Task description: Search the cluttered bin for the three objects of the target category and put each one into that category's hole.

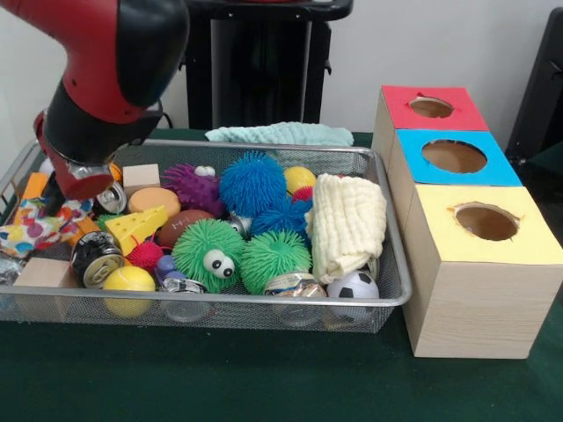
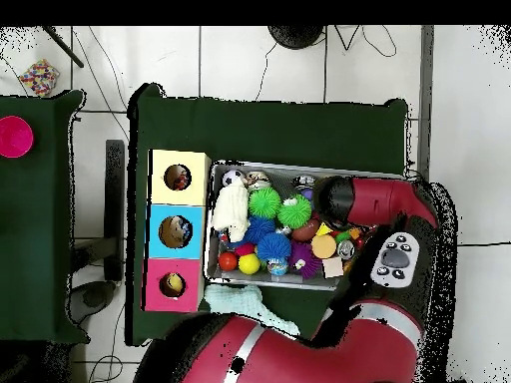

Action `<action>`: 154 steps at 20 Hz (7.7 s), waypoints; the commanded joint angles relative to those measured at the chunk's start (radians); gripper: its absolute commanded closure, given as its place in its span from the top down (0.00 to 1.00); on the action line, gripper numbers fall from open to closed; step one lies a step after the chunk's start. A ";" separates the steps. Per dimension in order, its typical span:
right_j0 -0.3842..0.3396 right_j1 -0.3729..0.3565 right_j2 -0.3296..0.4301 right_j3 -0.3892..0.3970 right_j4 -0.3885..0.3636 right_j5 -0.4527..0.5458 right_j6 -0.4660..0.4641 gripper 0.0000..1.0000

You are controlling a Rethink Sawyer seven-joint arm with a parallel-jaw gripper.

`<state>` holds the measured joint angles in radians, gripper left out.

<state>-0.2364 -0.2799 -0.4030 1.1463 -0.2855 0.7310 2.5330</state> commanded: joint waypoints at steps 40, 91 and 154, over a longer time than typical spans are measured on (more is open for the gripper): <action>0.298 -0.101 0.122 -0.112 0.599 0.440 0.519 0.00; 0.422 0.211 0.060 -0.377 0.703 0.653 0.564 0.00; 0.388 -0.056 0.076 -0.113 0.573 0.457 0.460 0.00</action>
<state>0.1554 -0.3338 -0.4232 0.8740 0.2566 1.2635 2.8682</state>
